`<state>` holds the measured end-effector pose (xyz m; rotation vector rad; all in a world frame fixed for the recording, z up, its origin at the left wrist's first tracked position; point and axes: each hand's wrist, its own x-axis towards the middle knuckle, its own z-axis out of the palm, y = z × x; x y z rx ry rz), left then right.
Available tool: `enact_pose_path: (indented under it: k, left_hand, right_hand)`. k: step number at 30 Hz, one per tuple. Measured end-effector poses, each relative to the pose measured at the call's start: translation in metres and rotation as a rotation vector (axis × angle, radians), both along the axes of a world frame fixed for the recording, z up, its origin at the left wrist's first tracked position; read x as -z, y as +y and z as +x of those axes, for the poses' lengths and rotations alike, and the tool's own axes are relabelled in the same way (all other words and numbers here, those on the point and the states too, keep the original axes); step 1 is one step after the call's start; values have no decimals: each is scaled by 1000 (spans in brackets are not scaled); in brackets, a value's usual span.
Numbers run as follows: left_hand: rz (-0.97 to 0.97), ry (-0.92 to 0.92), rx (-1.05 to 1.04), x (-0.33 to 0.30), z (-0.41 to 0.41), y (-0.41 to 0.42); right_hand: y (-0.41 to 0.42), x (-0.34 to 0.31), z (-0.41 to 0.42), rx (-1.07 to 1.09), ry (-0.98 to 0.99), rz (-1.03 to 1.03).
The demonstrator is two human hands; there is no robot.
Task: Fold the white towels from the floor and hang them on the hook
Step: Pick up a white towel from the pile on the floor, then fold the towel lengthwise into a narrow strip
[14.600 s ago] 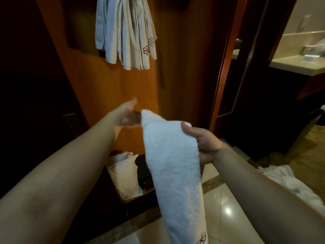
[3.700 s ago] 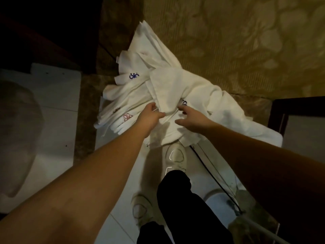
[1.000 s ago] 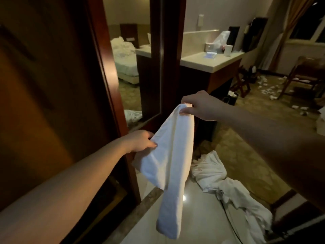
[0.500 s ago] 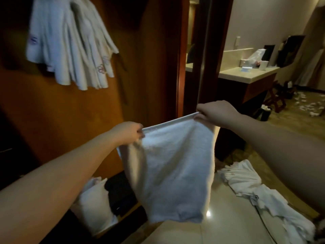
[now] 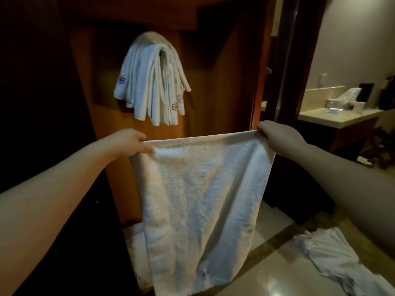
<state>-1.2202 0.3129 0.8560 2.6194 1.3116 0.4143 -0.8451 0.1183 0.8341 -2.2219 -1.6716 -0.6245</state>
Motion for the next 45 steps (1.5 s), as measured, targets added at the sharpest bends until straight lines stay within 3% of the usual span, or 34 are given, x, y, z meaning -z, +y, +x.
enact_pose_path:
  k: [5,12,15,18,22,28,31,37,45]
  left_hand:
    - [-434,-524,9,3,-45,-3]
    - [-814,-1190,14,46,-50,-26]
    - [-904,-1417,-143,58,-33,-43]
    - [-945,-1525,-301,59,-17,-67]
    - [-889,-1522,-282,62,6,-117]
    - [-694,-1191,-144,65,30,-182]
    - [-672,-1075,91,68,26,-194]
    - [-814,-1137,252,80,17,-197]
    - [-929,-1238,370,83,10,-200]
  right_hand:
    - [4,-2,-8,28,166,43]
    - [6,-4,-22,-60,426,51]
    - [-2,-1,-34,-88,670,-43]
    - [-18,2,-59,-210,1038,-114]
    - [-43,13,-103,-478,1365,-105]
    - [-74,24,-170,-674,1297,-117]
    - [-76,31,-182,-668,1053,-103]
    - [-75,47,-197,-674,1053,161]
    - [-77,44,-211,-665,1058,264]
